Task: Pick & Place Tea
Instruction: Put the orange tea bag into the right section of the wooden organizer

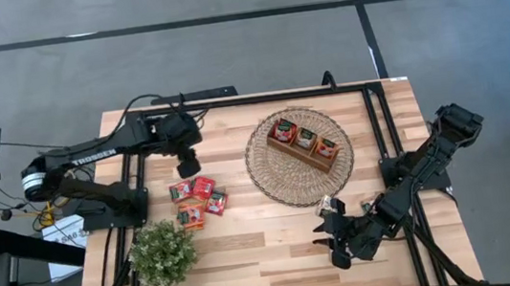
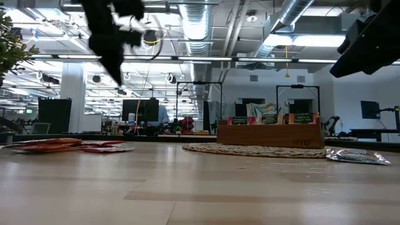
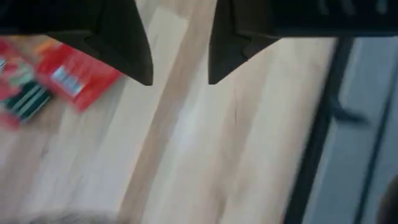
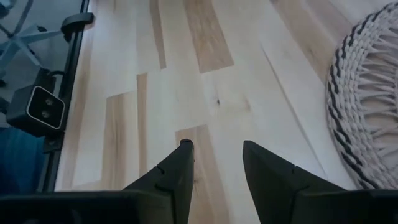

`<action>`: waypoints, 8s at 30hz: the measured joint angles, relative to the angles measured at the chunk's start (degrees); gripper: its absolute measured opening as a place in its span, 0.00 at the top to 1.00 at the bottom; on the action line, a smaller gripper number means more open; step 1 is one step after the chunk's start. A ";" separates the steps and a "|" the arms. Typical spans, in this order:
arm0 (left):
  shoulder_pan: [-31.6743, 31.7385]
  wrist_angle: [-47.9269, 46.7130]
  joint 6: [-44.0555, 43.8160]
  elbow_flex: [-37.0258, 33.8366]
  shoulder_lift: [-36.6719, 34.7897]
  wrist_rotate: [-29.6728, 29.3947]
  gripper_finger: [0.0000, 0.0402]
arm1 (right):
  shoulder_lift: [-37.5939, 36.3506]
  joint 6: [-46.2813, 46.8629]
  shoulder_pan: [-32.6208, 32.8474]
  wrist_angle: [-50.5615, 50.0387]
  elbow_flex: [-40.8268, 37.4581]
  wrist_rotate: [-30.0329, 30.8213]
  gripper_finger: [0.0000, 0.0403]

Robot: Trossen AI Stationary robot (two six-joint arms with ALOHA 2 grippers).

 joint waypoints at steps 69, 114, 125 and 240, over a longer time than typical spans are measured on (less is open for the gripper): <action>-47.77 11.00 -37.81 -13.97 -21.16 -47.23 0.81 | 61.99 -101.78 -35.37 2.10 72.35 -23.94 0.50; -47.75 12.06 -36.05 -13.97 -21.14 -47.21 0.81 | 65.41 -65.97 -38.19 1.06 74.37 -38.84 0.89; -47.75 11.85 -35.39 -13.97 -21.14 -47.17 0.81 | 58.35 -56.47 -36.85 -28.03 74.25 -37.67 0.99; -29.34 108.36 -19.16 -10.56 35.75 -5.95 0.61 | 7.48 5.05 -12.07 -12.37 9.38 36.56 0.93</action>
